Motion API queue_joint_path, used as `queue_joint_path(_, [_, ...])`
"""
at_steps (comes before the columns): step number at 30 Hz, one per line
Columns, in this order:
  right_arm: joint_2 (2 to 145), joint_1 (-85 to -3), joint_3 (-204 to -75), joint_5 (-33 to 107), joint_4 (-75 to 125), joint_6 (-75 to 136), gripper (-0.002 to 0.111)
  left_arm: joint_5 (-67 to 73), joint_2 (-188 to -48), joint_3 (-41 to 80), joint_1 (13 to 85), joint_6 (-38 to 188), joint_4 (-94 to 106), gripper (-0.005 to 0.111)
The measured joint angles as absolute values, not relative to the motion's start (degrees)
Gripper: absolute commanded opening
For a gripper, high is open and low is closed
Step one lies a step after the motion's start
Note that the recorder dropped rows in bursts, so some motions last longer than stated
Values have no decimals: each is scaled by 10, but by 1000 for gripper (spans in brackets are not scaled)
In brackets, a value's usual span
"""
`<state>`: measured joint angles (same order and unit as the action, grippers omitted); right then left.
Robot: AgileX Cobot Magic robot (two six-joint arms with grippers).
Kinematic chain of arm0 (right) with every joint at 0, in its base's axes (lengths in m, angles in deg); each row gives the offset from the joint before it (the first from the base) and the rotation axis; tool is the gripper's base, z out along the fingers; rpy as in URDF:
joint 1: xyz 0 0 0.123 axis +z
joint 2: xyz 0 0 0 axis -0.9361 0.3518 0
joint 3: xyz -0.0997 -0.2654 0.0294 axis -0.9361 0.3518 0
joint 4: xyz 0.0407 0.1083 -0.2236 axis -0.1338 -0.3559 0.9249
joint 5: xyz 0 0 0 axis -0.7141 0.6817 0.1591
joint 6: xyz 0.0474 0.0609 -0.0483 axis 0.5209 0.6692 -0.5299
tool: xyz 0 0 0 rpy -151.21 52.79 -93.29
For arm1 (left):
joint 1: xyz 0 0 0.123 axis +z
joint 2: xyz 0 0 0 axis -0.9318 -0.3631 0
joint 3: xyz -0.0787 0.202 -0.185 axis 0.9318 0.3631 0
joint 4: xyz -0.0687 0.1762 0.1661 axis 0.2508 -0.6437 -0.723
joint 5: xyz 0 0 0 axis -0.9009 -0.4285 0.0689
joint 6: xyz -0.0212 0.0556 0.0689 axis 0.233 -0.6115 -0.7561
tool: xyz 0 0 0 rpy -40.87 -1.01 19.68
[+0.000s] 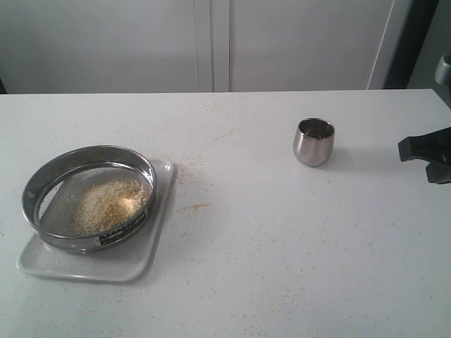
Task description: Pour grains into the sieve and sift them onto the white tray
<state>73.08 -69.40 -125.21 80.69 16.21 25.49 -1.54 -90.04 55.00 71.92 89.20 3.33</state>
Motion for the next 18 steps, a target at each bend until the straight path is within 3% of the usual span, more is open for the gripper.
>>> queue_joint_path(18, [731,-694,-1252,807,162,255,0,-211,-1291,269,713,903,63,0])
